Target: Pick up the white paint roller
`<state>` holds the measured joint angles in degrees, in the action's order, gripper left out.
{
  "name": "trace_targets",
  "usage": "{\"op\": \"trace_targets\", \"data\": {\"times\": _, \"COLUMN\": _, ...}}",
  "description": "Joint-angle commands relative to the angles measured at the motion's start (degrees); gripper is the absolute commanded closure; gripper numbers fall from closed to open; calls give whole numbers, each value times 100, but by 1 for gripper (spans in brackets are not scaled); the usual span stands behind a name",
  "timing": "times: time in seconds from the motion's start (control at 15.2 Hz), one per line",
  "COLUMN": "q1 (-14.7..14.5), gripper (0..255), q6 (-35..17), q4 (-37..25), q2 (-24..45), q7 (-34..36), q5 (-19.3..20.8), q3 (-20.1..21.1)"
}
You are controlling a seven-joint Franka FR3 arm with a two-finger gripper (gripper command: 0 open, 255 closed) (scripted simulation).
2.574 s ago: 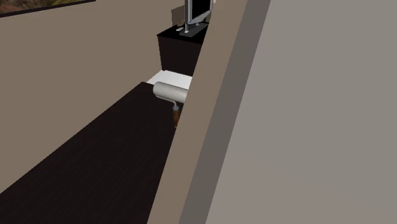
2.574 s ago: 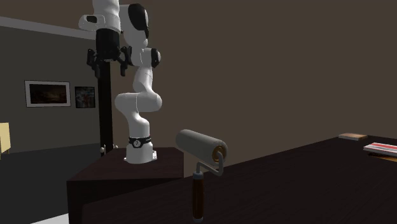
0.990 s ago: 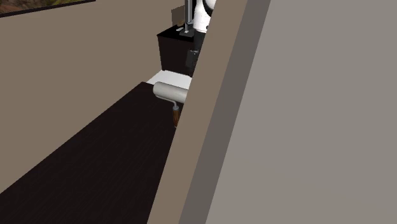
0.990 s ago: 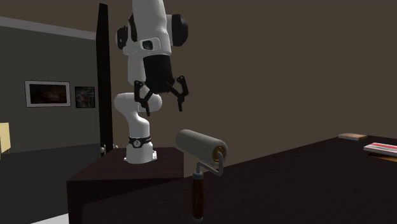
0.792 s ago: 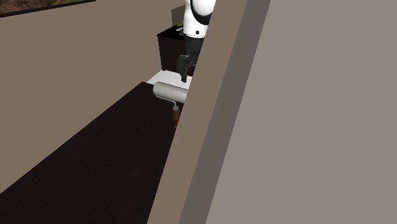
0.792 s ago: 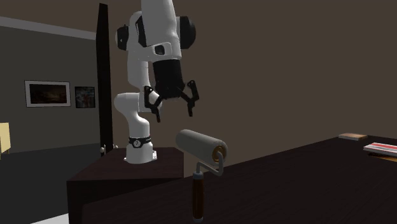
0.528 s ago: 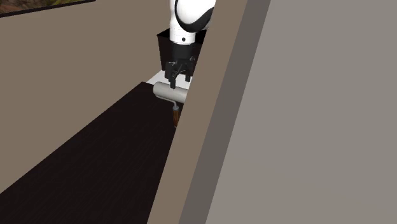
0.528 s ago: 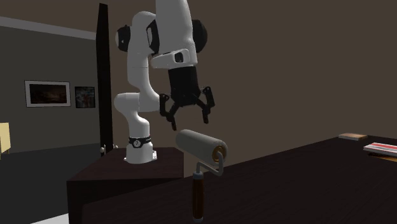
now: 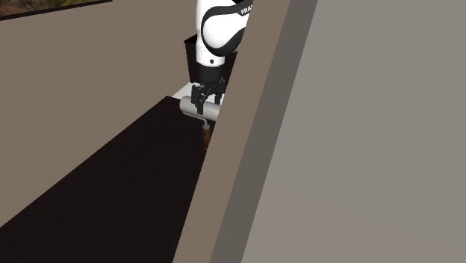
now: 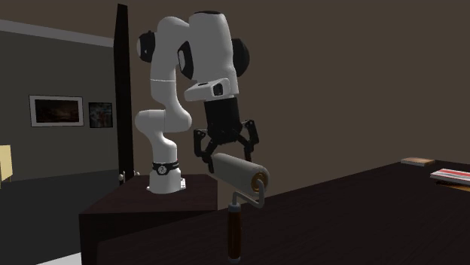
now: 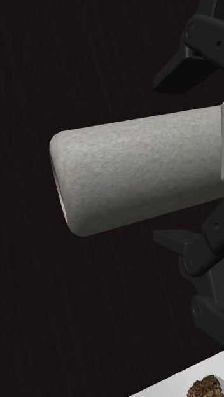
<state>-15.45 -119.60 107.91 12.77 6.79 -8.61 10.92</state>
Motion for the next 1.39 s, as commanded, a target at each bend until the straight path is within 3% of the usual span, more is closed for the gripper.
{"op": "trace_targets", "data": {"times": 0.0, "q1": 2, "gripper": 0, "q6": -50, "q4": 31, "q2": 17, "q7": -12, "q5": -1, "q3": -2}}
{"op": "trace_targets", "data": {"times": 0.07, "q1": -2, "gripper": 255, "q6": -50, "q4": 24, "q2": 23, "q7": -6, "q5": 1, "q3": 0}}
{"op": "trace_targets", "data": {"times": 0.66, "q1": 2, "gripper": 255, "q6": -50, "q4": 31, "q2": 17, "q7": -12, "q5": -1, "q3": -2}}
{"op": "trace_targets", "data": {"times": 1.32, "q1": 20, "gripper": 255, "q6": 648, "q4": -421, "q2": -236, "q7": 73, "q5": 0, "q3": -2}}
